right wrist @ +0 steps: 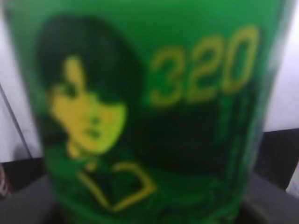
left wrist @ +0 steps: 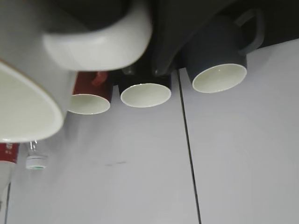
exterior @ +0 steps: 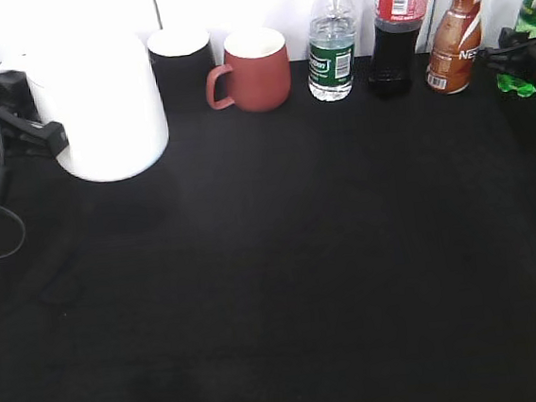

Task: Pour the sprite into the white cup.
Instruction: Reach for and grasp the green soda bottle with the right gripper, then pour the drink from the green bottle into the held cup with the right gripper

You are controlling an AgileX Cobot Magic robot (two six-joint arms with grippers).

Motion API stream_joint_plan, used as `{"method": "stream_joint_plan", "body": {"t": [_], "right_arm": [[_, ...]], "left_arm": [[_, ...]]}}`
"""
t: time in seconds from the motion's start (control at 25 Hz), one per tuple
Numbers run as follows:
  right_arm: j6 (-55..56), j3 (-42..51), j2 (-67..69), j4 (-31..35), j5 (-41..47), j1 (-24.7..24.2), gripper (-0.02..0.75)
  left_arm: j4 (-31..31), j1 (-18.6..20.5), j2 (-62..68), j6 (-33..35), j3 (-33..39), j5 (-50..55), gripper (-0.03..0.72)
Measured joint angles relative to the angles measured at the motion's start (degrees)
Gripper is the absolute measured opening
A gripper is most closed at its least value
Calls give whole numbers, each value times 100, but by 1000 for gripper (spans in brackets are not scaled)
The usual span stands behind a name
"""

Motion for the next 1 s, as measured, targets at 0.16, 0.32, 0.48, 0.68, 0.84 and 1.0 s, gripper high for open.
{"method": "stream_joint_plan", "body": {"t": [0.16, 0.32, 0.48, 0.68, 0.84, 1.0], "right_arm": [[0, 182, -84, -17, -222, 0, 407], [0, 1361, -1363, -555, -625, -6, 407], [0, 2608, -3149, -1052, -40, 373, 398], [-1304, 2927, -4112, -1633, 955, 1803, 398], [-3307, 2932, -4112, -1664, 1192, 2683, 397], [-4766, 2932, -4068, -1995, 1235, 2730, 397]], "left_arm": [[6, 0, 0, 0, 0, 0, 65], [199, 0, 0, -26, 0, 0, 65], [649, -41, 0, -403, 0, 5, 65], [909, -440, 0, -464, 0, 53, 65], [920, -639, 0, -468, 0, 517, 65], [955, -646, 0, -470, 0, 1079, 64]]}}
